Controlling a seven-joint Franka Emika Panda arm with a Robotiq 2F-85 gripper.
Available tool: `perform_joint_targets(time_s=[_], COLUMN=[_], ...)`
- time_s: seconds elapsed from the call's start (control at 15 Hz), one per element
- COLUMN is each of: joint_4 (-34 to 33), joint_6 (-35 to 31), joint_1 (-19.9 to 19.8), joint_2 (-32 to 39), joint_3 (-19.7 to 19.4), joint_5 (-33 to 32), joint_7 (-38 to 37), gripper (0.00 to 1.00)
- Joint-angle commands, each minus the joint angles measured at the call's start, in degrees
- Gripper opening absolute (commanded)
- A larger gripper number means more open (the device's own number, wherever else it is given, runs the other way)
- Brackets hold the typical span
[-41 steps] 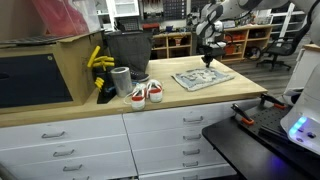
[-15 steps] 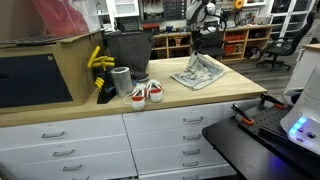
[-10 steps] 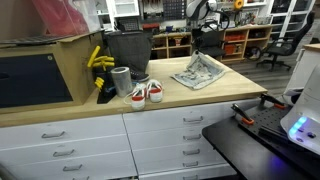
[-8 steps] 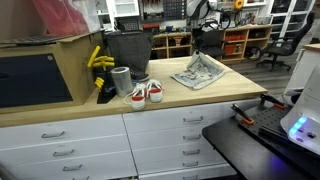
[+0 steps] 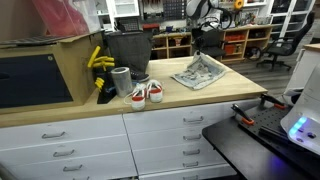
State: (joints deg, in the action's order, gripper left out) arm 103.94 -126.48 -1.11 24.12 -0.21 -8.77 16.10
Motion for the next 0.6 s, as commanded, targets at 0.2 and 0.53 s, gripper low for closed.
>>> perform_joint_targets(time_s=[0.2,0.53], joint_4=[9.1,13.4], joint_6=[-2.2,-2.5], joint_1=[3.3,4.9], joint_2=[-6.8,-9.7], joint_3=[0.3,1.0], joint_5=[-3.7,-4.4], joint_7=[-7.2,-9.9], gripper=[0.01,0.01])
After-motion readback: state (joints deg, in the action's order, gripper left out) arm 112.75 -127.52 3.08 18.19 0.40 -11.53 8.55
